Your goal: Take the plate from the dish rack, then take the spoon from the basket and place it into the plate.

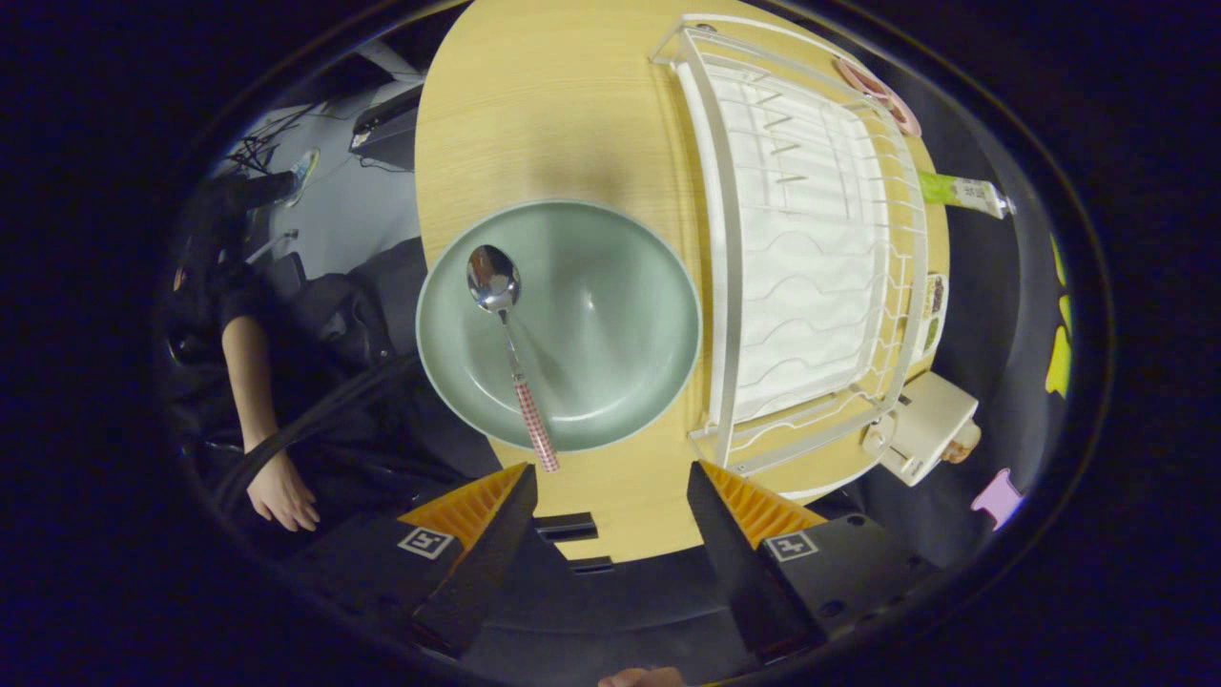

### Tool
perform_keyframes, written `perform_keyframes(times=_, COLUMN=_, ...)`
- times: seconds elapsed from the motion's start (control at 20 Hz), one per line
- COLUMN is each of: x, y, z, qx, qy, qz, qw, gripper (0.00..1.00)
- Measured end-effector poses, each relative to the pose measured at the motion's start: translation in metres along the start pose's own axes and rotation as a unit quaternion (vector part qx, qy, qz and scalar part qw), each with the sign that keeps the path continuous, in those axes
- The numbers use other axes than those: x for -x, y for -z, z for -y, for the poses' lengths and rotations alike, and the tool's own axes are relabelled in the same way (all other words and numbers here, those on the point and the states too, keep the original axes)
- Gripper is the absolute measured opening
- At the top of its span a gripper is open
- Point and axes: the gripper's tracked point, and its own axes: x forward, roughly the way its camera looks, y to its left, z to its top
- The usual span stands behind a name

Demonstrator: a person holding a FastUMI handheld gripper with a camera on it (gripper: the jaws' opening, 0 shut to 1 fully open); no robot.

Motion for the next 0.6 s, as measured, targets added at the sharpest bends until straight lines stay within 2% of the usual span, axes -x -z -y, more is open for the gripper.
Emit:
perform_keyframes(times=0.15, x=0.001, y=0.007, z=0.011, qx=-0.034, qy=0.013, qz=0.055, qw=0.998, gripper=1.0)
perform_keyframes(times=0.3, x=0.003, y=0.018, z=0.028, qx=-0.094, qy=0.042, qz=0.137, qw=0.985, gripper=1.0)
perform_keyframes(times=0.45, x=0.011, y=0.037, z=0.036, qx=-0.165, qy=0.063, qz=0.21, qw=0.962, gripper=1.0)
perform_keyframes(times=0.6, x=0.019, y=0.052, z=0.036, qx=-0.238, qy=0.075, qz=0.297, qw=0.922, gripper=1.0)
